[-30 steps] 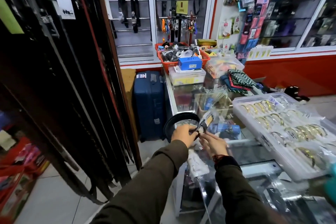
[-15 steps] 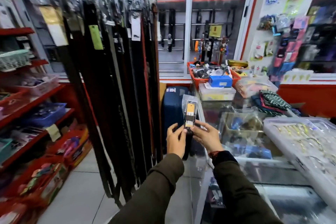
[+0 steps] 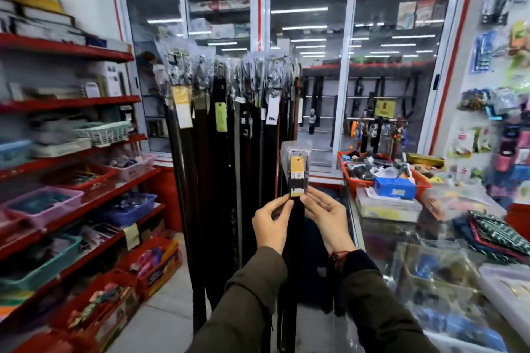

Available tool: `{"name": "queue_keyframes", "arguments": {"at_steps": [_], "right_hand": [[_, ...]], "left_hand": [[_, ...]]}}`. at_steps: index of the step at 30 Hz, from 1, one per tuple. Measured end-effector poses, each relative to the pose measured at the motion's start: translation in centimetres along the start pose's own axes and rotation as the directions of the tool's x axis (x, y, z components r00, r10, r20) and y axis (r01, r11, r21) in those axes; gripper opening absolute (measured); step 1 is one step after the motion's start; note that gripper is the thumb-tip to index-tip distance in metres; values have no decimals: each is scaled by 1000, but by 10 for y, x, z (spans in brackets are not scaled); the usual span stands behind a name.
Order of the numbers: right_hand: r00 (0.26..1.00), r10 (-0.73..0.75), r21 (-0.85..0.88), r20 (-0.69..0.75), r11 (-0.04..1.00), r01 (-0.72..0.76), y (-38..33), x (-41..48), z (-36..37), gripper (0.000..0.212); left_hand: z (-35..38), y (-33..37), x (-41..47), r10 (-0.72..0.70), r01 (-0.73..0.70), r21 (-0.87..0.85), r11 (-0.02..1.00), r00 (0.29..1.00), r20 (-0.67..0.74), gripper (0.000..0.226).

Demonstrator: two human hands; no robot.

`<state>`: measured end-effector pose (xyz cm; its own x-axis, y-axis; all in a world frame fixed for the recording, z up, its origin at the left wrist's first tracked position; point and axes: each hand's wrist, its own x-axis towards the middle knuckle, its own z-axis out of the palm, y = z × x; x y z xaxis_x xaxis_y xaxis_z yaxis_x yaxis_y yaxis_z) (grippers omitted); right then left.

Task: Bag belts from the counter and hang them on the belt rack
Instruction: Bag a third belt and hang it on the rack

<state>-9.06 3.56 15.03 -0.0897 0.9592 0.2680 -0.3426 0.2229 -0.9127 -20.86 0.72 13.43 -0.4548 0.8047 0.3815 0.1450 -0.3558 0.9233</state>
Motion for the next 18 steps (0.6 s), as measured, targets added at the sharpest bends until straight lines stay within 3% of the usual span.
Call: {"name": "queue_keyframes", "arguments": {"at_steps": [3,9,12,18], "right_hand": [[998,-49,35,45,998,47,-23,18,20,26],[983,-159,78,90,985,152,-84,61,49,40],[972,-215,109,94,973,204,-110,72,62,37],[954,-290,141,72,950,278,-146,94,74,33]], "left_hand": [[-5,26,21,55,-57,-55,997,997,-46,24],[-6,94,69,266,-267,-5,964,962,-68,24],[-4,119,89,340,-340,21,940,935,-98,25],[4,159,117,338,-341,-12,940,935,-111,24]]}}
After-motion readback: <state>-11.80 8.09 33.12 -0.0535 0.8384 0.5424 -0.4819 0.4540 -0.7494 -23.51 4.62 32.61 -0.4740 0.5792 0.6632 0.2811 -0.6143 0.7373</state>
